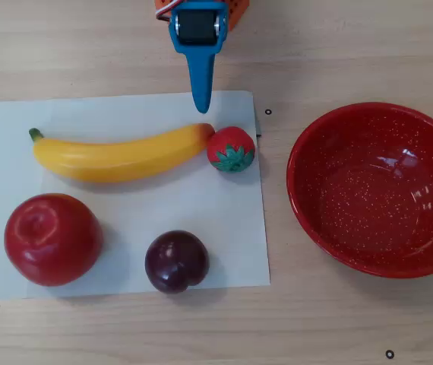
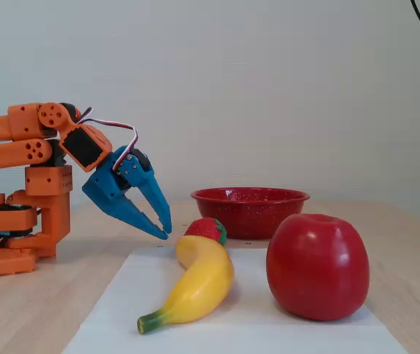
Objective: Grasp the banana and put it in the red bowl
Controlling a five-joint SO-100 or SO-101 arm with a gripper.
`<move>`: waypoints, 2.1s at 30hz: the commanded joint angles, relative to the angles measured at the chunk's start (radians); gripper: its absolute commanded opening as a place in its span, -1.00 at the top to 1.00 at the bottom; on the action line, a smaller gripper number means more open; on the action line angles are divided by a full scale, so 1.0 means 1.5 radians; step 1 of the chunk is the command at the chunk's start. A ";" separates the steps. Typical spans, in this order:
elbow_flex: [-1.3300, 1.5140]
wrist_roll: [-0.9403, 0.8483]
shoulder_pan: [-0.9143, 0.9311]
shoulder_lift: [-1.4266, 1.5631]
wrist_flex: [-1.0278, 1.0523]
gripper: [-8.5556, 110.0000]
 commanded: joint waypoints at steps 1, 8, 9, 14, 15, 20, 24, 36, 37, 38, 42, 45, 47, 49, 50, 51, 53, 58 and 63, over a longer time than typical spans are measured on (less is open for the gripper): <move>0.009 0.019 -0.008 0.012 0.001 0.85; 0.009 0.019 -0.008 0.012 0.001 0.85; 0.009 0.019 -0.008 0.012 0.001 0.85; 0.009 0.019 -0.008 0.012 0.001 0.85; 0.009 0.019 -0.008 0.012 0.001 0.85; 0.009 0.021 -0.008 0.012 0.001 0.85; 0.004 0.034 -0.002 0.006 0.010 0.85; -0.186 0.055 -0.043 -0.157 0.061 0.85; -0.208 0.058 -0.049 -0.178 0.064 0.85; -0.230 0.059 -0.055 -0.196 0.067 0.85; -0.321 0.080 -0.070 -0.262 0.109 0.85; -0.379 0.098 -0.081 -0.313 0.134 0.85; -0.411 0.116 -0.091 -0.345 0.141 0.85; -0.447 0.125 -0.101 -0.381 0.146 0.85; -0.466 0.133 -0.106 -0.401 0.149 0.85; -0.486 0.138 -0.110 -0.420 0.152 0.85; -0.530 0.146 -0.117 -0.461 0.167 0.85; -0.645 0.155 -0.125 -0.563 0.219 0.85; -0.767 0.156 -0.135 -0.662 0.287 0.85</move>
